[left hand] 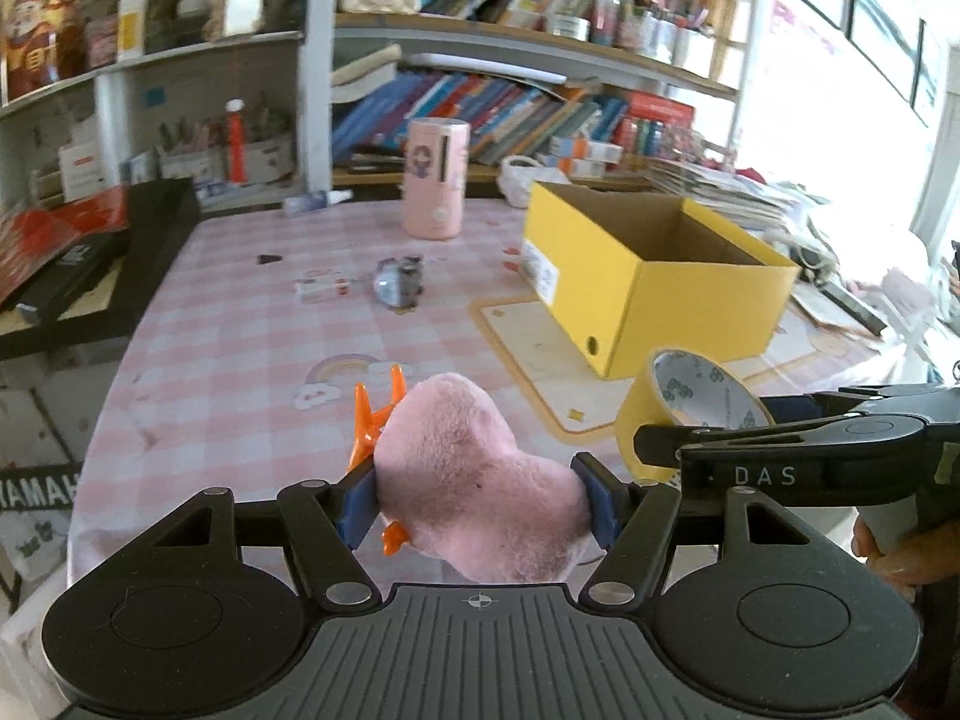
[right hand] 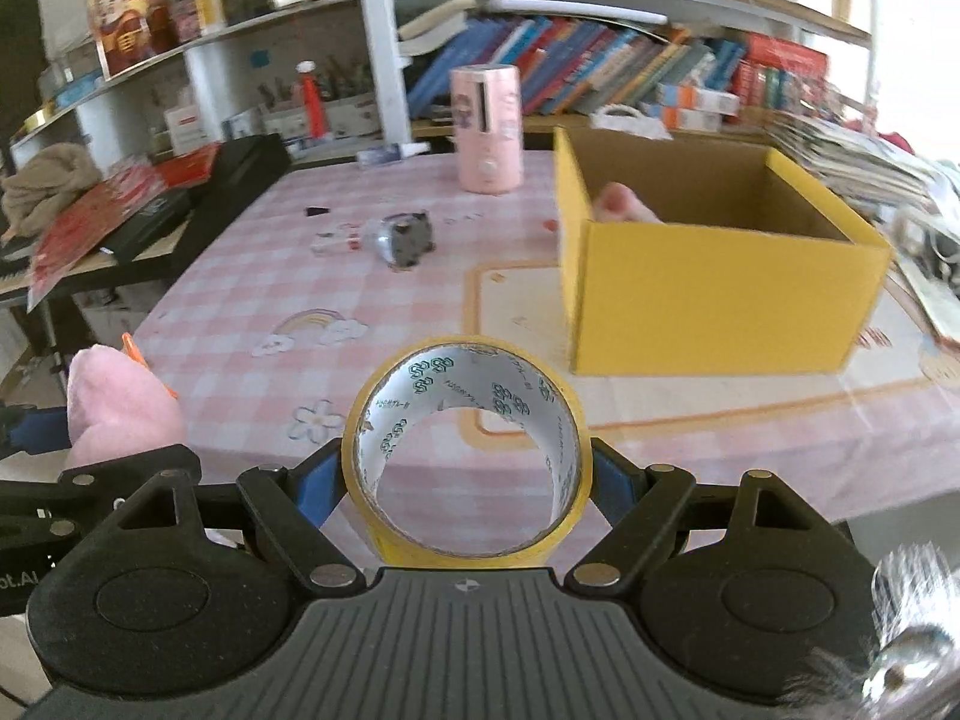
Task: Organize objects
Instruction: 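Lift the pig and tape roll and carry them over the yellow box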
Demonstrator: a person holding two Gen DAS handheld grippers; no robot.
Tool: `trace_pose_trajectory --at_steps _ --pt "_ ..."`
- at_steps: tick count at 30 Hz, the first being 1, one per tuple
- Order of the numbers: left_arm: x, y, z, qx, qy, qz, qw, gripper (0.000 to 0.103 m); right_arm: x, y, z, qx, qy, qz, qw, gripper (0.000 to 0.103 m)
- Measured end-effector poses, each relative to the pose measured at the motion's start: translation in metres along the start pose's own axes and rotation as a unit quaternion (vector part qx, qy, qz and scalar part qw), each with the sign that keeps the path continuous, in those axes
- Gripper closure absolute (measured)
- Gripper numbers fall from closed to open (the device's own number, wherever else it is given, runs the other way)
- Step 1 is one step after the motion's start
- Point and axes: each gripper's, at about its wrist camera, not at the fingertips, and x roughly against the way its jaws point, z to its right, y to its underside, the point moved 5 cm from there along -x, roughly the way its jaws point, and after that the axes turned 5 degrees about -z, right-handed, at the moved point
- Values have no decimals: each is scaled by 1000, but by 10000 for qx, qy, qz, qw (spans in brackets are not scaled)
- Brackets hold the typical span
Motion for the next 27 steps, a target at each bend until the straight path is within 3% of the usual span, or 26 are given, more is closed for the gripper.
trace_pose_trajectory --at_steps 18,27 --pt "-26 -12 60 -630 662 -107 9958 36 23 20 64 -638 628 -62 9960 23" --pt "-43 -29 83 -743 784 -84 9941 36 22 14 97 -851 789 -68 9932 23"
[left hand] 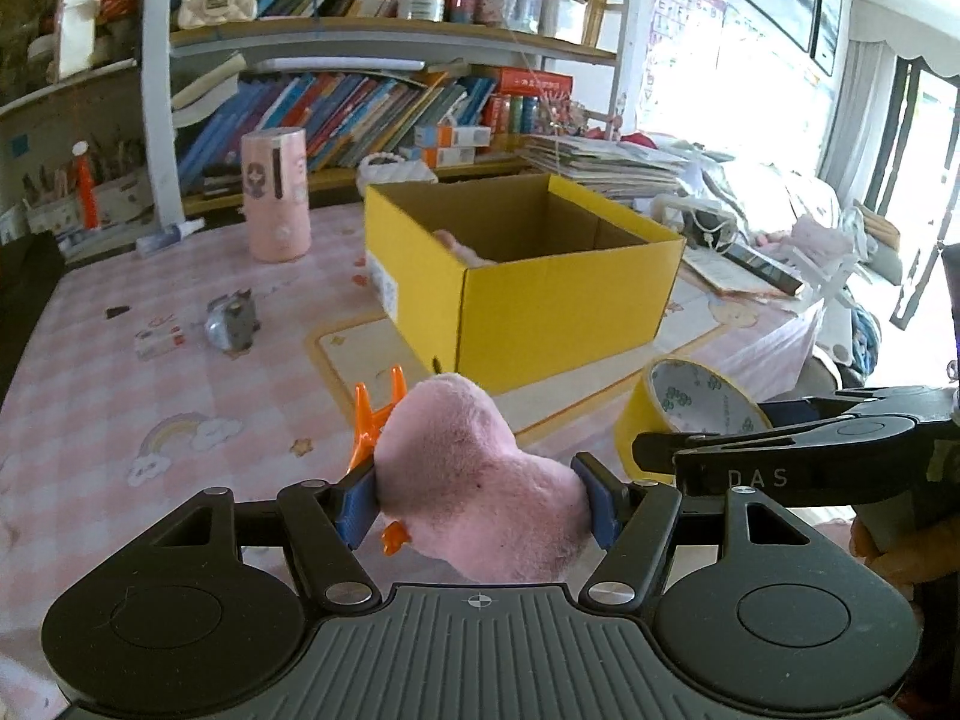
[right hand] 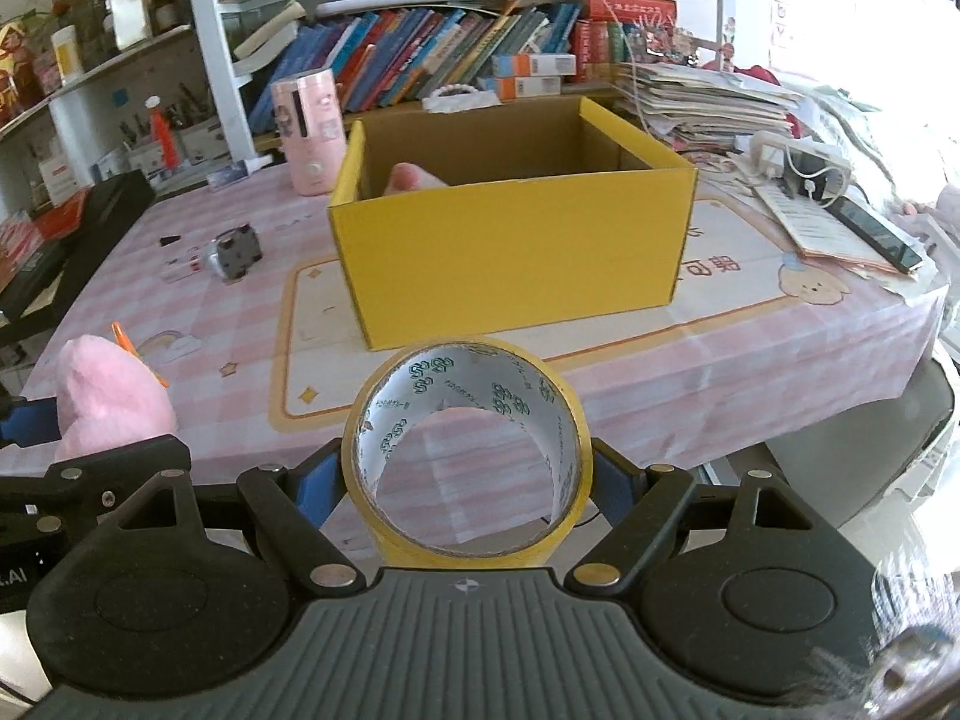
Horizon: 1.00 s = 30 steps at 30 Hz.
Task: Organize objects
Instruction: 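Lift the pig and tape roll and carry them over the yellow box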
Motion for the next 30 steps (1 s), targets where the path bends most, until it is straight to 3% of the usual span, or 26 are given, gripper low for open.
trace_pose_trajectory --at_steps 9,20,30 --pt "-20 -28 14 -133 32 230 9996 36 -10 -25 32 -146 135 117 9997 23" --pt "-54 -91 26 -307 -136 799 9962 36 -7 -109 58 270 196 1426 9892 23" --pt "-105 -134 37 -350 -413 848 9949 36 -50 -178 71 626 -181 1502 9865 23"
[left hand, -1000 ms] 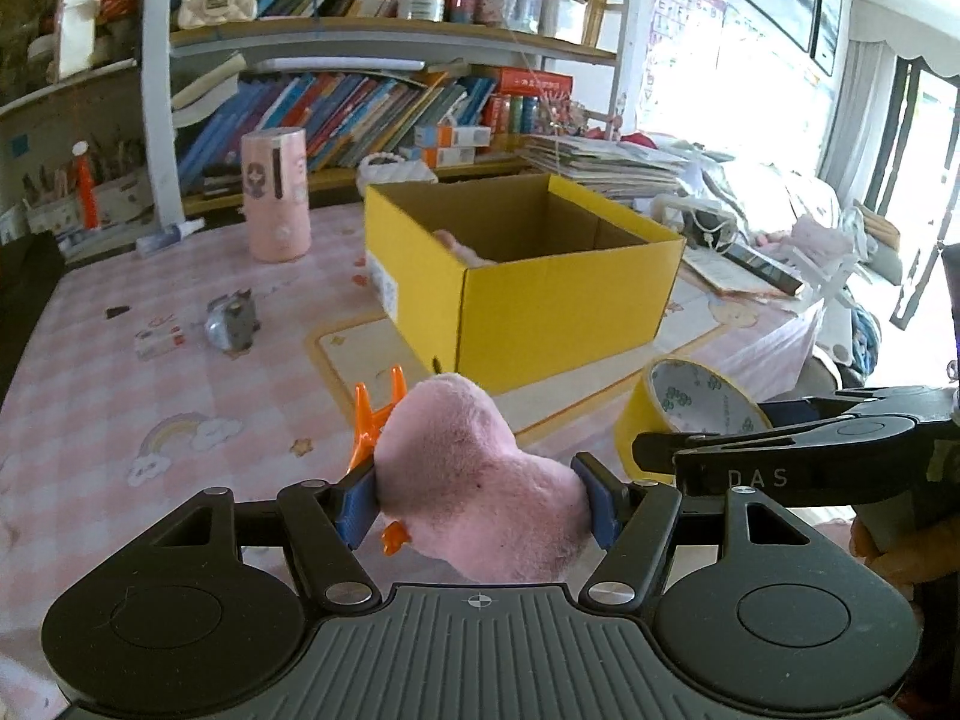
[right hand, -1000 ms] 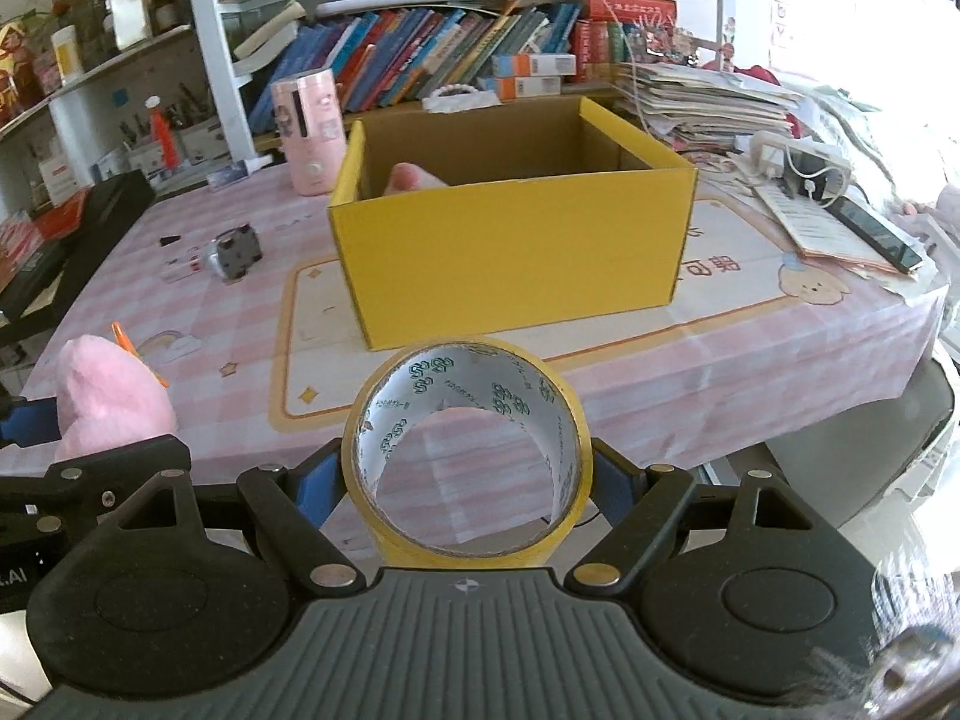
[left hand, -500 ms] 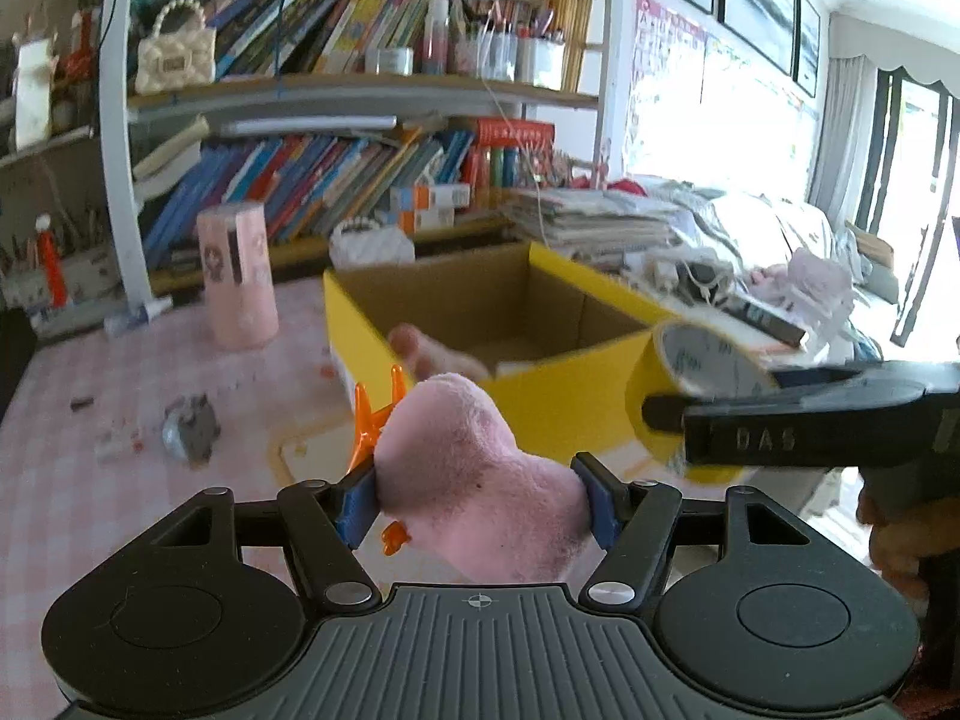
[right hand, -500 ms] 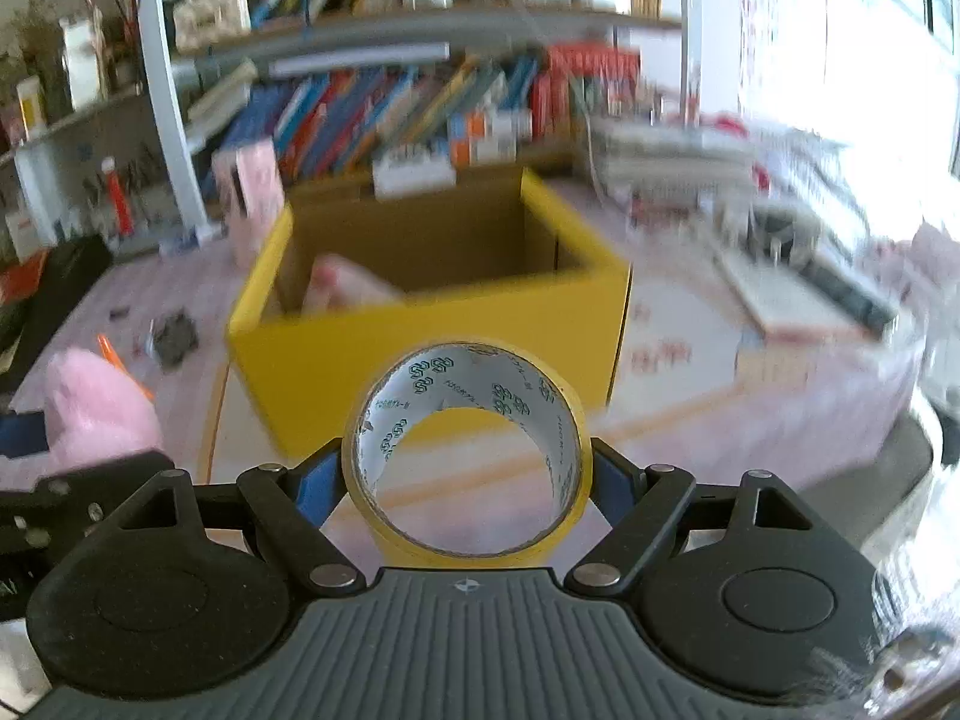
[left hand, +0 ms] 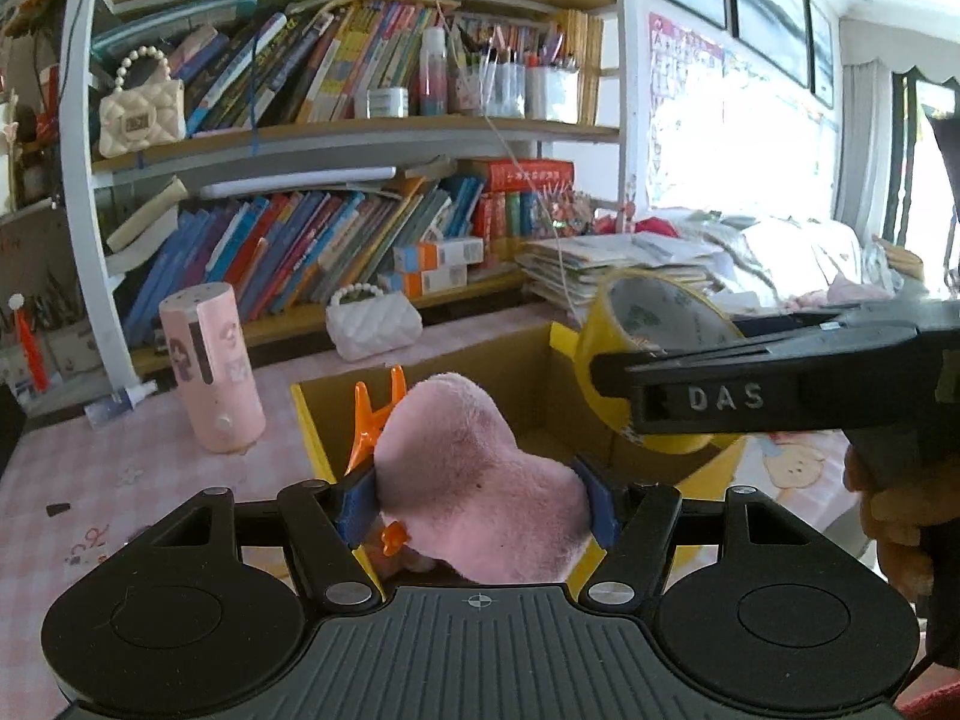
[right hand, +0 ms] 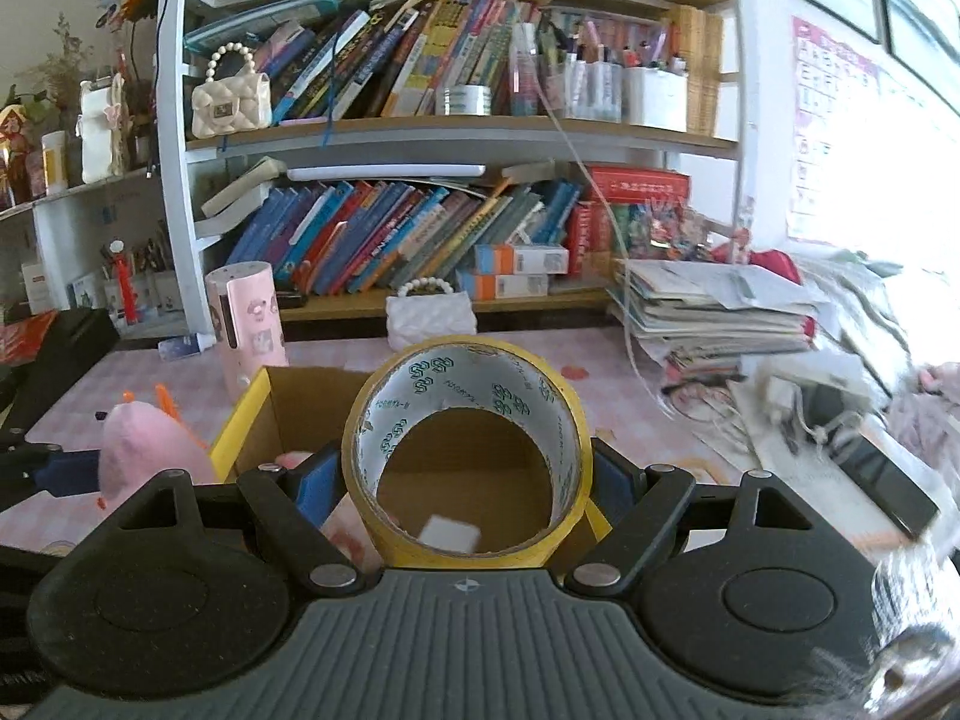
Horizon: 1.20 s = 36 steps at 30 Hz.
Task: Organize objects
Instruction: 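Lift the pig and tape roll and carry them over the yellow box, then open the left gripper to drop the pig while the right gripper releases the tape roll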
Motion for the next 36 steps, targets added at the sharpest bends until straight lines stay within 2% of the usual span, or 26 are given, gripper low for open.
trace_pose_trajectory --at_steps 7,19,24,27,30,36 --pt "-32 -2 1 71 -285 -248 9993 36 -44 -11 1 232 -426 -287 9984 23" --pt "-68 8 -2 162 -596 -762 9952 35 -107 5 -12 653 -991 -1089 9869 23" --pt "-74 9 0 81 -688 -799 9944 34 -124 11 -11 664 -1130 -1415 9812 22" --pt "-77 9 3 56 -609 -842 9946 34 -126 12 -13 776 -1222 -1523 9777 22" --pt "-81 9 2 163 -472 -901 9947 29 -126 14 -15 883 -1267 -1671 9738 22" --pt "-87 8 4 132 -346 -923 9950 25 -129 17 -8 694 -1066 -1986 9718 23"
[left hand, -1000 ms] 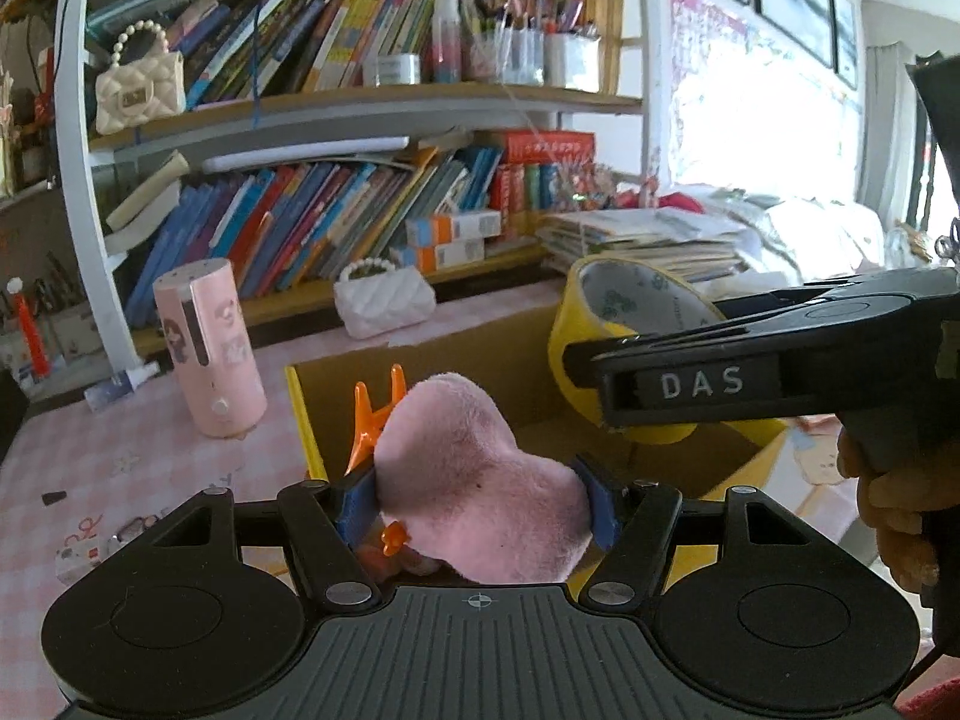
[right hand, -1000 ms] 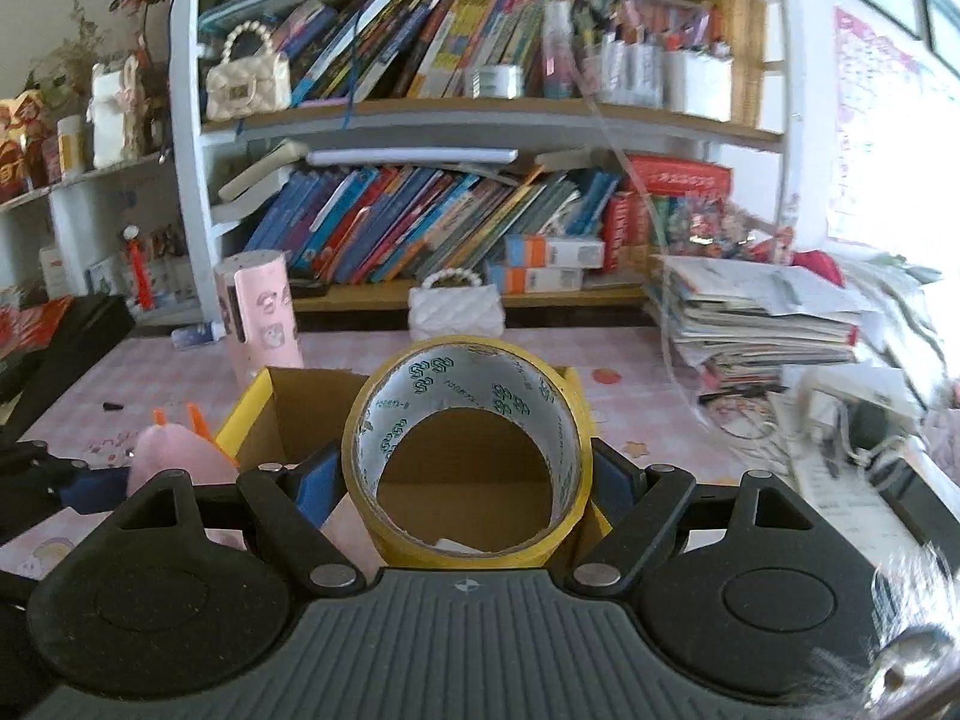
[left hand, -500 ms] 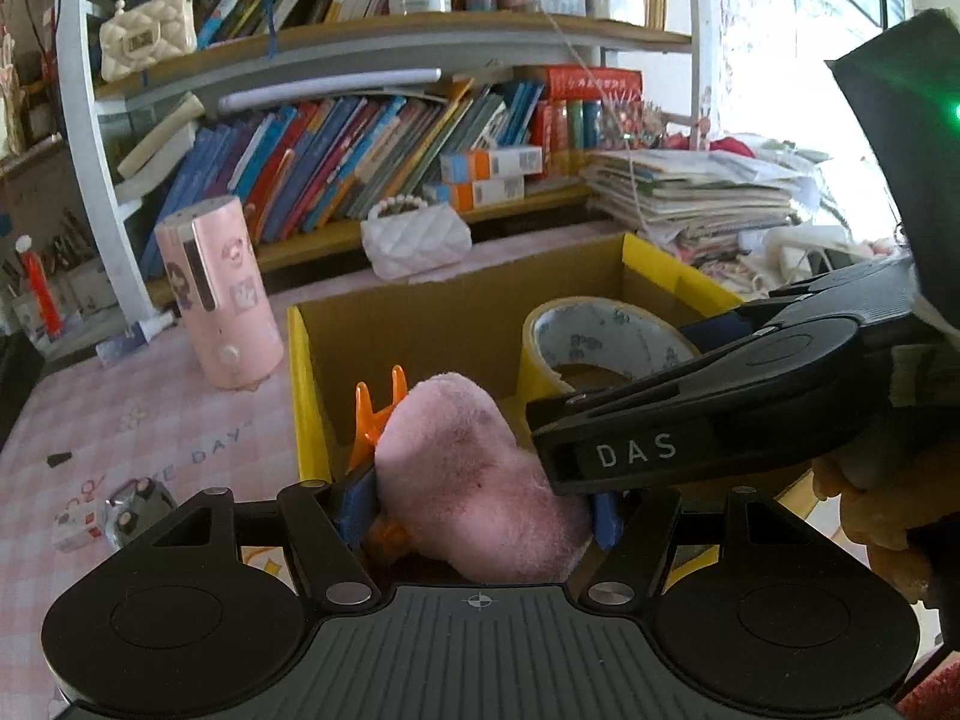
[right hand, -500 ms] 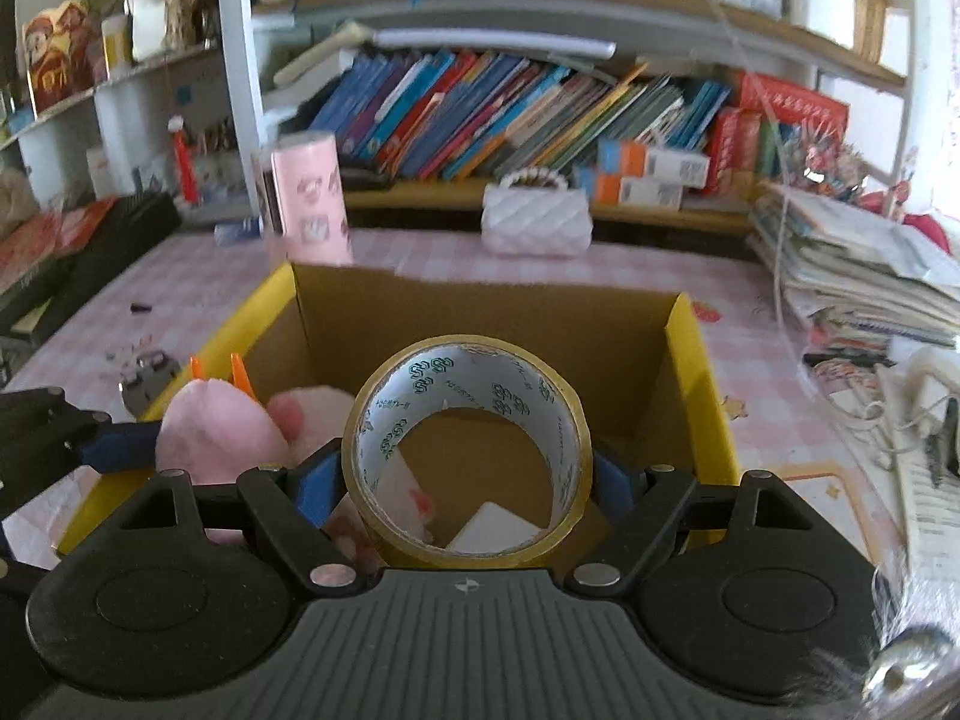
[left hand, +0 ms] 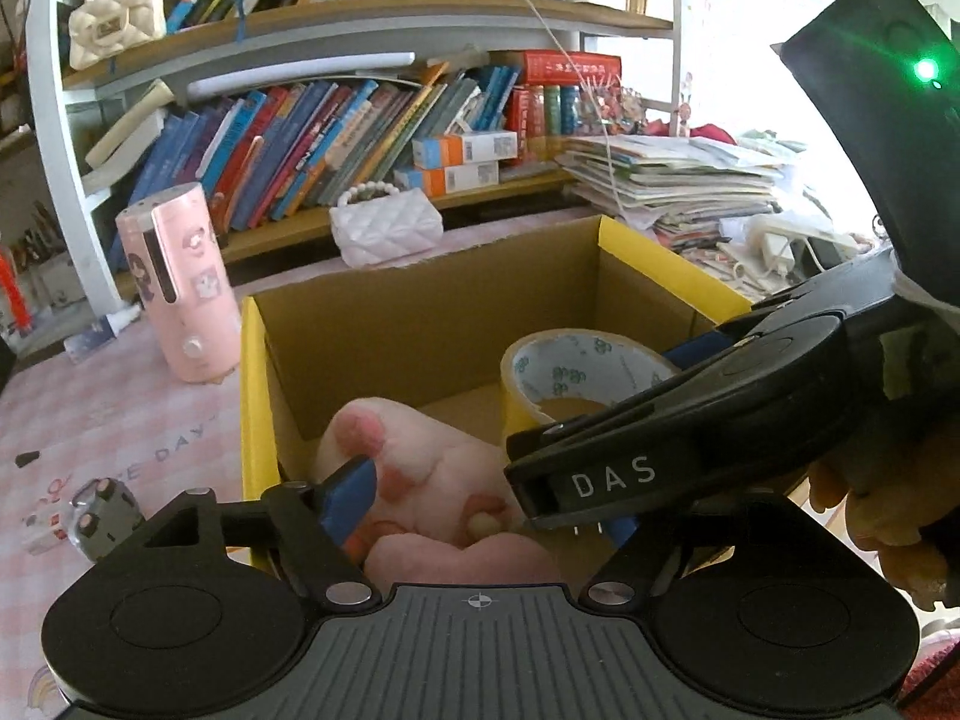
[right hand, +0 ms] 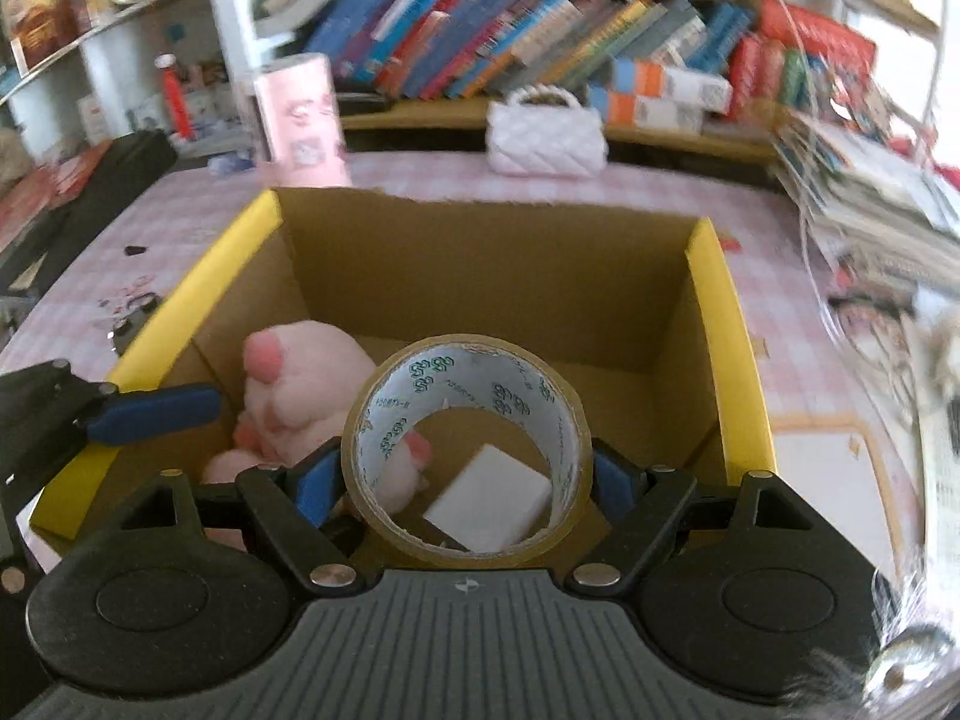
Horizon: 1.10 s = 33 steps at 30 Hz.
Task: Organize objects
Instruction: 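Open the left gripper to drop the pig while the right gripper releases the tape roll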
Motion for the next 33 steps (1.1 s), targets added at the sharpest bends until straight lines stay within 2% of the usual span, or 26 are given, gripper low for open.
trace_pose_trajectory --at_steps 17,19,20,22,25,28,33 --pt "-4 -3 4 -161 163 -53 9997 23 3 3 8 -124 148 -37 9998 23" --pt "-2 -2 2 -144 127 -57 9998 20 3 2 8 -129 125 -52 9998 23" --pt "1 -2 3 -163 108 -17 9998 15 3 2 9 -145 92 -39 9998 22" --pt "8 -2 2 -178 37 98 9998 5 6 4 10 -260 46 86 9996 21" --pt "21 -2 1 -112 35 270 9996 5 15 5 8 -520 -98 319 9981 13" --pt "35 1 -2 0 6 400 9992 5 29 4 0 -540 -130 607 9966 13" --pt "64 8 -11 216 -68 674 9975 5 54 10 -13 -535 99 1014 9934 12"
